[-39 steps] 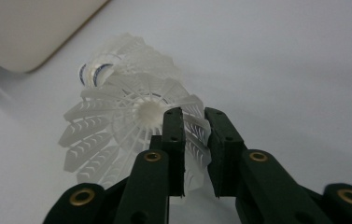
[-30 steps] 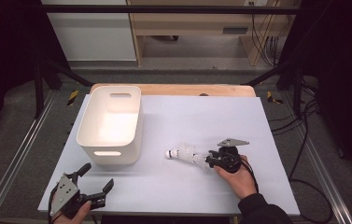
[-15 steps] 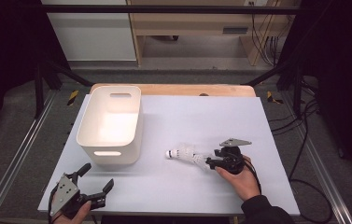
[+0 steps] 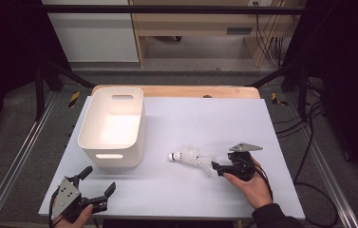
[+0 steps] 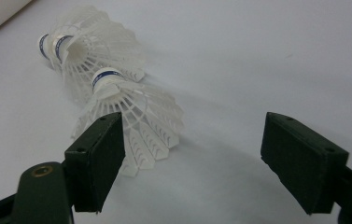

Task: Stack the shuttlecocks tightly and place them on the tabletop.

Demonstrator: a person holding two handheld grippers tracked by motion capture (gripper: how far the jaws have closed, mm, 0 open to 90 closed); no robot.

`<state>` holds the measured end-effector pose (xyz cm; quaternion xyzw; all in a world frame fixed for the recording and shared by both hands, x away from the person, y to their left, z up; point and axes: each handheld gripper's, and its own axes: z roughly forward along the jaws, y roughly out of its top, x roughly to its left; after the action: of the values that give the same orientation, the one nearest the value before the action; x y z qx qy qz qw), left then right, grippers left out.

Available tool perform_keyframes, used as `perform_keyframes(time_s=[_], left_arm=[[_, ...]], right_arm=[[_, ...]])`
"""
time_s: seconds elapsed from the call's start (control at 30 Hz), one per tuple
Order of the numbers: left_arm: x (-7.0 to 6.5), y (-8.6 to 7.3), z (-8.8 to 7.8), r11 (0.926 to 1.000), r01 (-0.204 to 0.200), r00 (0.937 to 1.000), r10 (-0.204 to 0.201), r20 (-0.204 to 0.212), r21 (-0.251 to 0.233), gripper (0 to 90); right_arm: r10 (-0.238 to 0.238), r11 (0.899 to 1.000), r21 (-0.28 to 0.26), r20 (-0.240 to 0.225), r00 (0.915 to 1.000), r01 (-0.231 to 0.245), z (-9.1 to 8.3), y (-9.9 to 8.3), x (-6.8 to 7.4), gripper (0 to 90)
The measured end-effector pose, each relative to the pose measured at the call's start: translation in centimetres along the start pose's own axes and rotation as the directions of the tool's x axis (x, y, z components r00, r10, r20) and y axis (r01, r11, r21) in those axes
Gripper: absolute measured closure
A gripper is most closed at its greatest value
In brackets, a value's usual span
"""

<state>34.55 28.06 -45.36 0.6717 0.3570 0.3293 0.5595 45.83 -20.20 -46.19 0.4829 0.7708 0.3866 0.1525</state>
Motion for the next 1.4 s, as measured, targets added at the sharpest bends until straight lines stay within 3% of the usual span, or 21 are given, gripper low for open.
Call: perform_keyframes(time_s=[0.27,0.57,0.67,0.97,1.4], left_arm=[[0.0,0.0,0.0,1.0,-0.002,1.0,0.002,-0.003,0.006,5.0],[-0.1,0.0,0.0,1.0,-0.003,1.0,0.003,-0.002,0.007,5.1],[0.0,0.0,0.0,1.0,-0.002,1.0,0.002,-0.003,0.006,5.1],[0.0,0.0,0.0,1.0,-0.001,1.0,0.001,-0.002,0.005,5.1],[0.0,0.0,0.0,1.0,0.0,1.0,0.0,-0.001,0.004,5.1]], right_arm=[[0.016,1.0,-0.019,-0.005,0.9999,-0.016,-1.9,-1.0,0.1,16.0],[-0.003,0.999,-0.036,-0.07,0.9975,0.0,-2.5,-1.7,1.7,8.2],[-0.006,0.999,-0.039,-0.086,0.9963,0.002,-2.3,-1.8,2.3,13.0],[-0.014,0.999,-0.051,-0.13,0.9914,0.007,-1.3,-1.4,3.5,41.8],[0.028,0.998,-0.055,-0.187,0.982,-0.039,0.4,-1.0,3.3,71.1]])
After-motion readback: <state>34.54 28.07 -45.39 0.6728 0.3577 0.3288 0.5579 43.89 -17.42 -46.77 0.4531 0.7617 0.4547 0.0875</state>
